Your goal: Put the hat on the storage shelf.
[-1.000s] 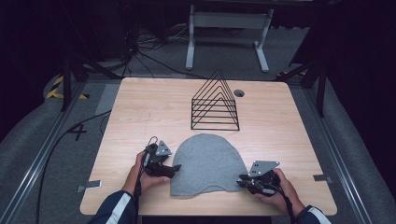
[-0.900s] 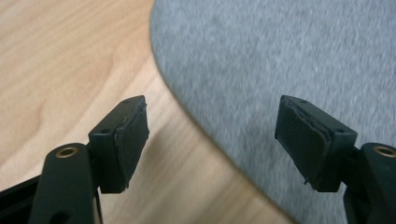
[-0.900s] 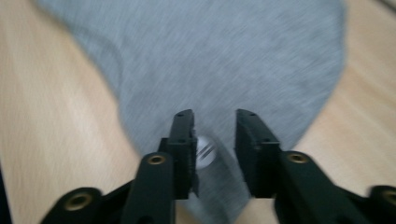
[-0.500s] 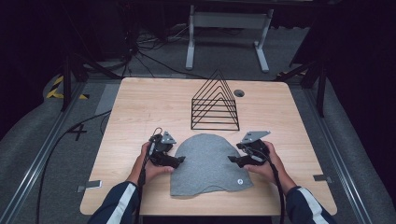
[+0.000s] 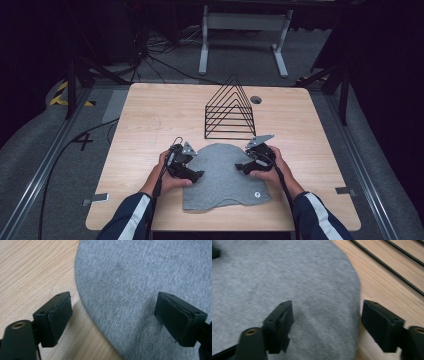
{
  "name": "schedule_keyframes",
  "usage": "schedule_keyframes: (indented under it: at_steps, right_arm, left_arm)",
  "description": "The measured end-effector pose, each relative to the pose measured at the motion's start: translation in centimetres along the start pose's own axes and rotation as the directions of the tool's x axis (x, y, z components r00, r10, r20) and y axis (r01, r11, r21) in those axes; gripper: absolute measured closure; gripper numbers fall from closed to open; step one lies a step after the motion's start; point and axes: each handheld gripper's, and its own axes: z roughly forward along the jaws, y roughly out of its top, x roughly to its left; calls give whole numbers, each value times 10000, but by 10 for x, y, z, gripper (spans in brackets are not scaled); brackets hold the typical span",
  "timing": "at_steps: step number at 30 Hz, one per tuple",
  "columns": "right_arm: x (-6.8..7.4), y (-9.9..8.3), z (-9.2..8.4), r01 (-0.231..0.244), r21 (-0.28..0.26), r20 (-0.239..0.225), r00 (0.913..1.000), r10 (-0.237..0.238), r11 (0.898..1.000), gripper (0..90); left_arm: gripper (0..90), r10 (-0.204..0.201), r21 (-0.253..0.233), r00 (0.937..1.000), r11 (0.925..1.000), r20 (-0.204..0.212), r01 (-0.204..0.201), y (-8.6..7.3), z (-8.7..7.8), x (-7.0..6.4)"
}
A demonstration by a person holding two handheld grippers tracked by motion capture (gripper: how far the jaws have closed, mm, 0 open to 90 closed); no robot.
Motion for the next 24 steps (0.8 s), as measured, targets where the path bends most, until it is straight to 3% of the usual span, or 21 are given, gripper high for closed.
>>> schedule_keyframes:
  at_steps: [9,14,15,17,21,24]
  right_arm:
    - [12,2,-6,84,357,-151,9999,-79,9993,530]
    - [13,2,-7,84,406,-303,9995,-72,9991,637]
    - [12,2,-9,-18,414,-494,9988,39,9991,710]
    - [10,0,-9,-123,344,-674,9976,146,9993,765]
    - [7,-2,-10,-321,266,-839,9959,342,9991,824]
    - [6,-3,-11,-213,243,-838,9962,232,9995,836]
  left_arm:
    - [350,112,11,9998,9999,138,-113,4,-2,-2]
    - [558,-2,-190,9996,9998,286,7,5,-2,0]
    - [592,-52,-218,9990,9997,439,61,6,-2,3]
    - [716,-163,-173,9969,9997,773,177,5,-3,5]
    - [831,-340,-391,9923,9985,1190,390,3,-2,11]
    - [849,-167,-287,9946,9994,1026,197,4,-3,8]
